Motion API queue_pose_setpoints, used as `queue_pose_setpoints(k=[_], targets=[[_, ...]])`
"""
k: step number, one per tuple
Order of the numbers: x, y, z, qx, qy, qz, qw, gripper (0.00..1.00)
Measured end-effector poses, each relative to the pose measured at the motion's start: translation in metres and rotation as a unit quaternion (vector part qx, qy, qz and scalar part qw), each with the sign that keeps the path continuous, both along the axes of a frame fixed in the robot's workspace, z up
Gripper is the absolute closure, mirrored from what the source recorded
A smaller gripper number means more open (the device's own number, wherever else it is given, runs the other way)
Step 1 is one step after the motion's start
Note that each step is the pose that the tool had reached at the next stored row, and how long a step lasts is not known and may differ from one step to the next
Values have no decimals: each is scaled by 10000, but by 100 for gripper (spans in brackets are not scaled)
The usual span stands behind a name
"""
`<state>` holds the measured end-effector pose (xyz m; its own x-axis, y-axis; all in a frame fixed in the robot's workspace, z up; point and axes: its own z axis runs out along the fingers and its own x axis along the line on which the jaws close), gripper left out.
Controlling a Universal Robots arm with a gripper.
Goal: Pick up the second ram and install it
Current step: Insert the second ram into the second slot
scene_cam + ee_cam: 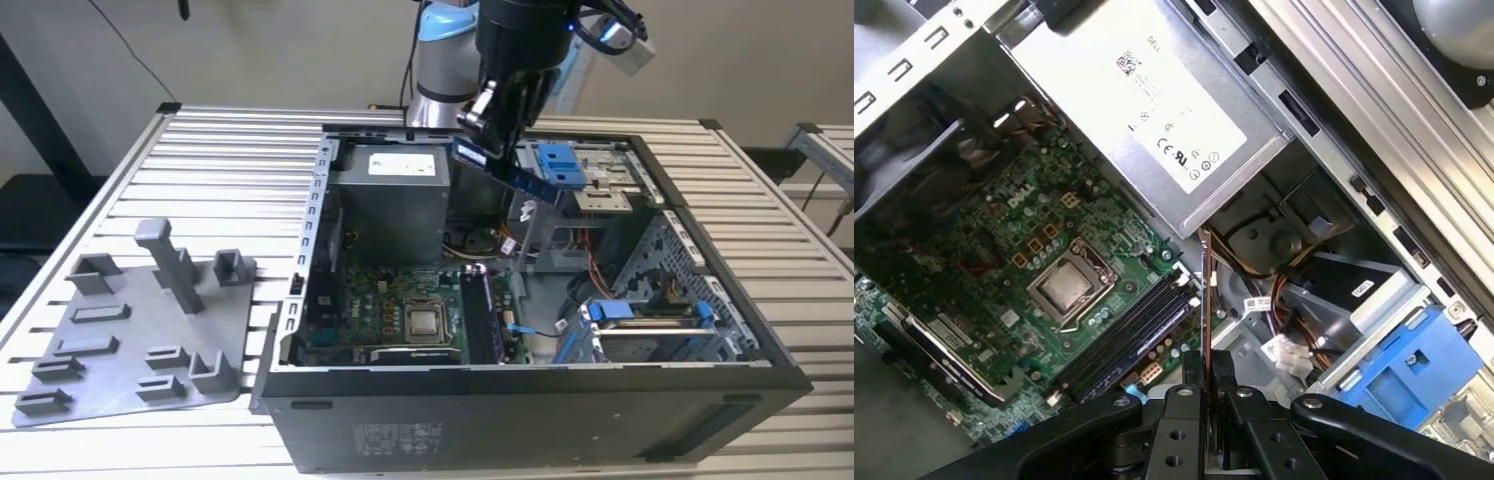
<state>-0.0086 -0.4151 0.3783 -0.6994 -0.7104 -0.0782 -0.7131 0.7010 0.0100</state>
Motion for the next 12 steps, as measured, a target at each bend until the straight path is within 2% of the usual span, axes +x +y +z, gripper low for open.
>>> queue_pose_setpoints(k=[7, 12], targets=[[0, 0, -6, 0, 0, -189, 9998, 86], [0, 0, -11, 0, 0, -397, 9992, 86]])
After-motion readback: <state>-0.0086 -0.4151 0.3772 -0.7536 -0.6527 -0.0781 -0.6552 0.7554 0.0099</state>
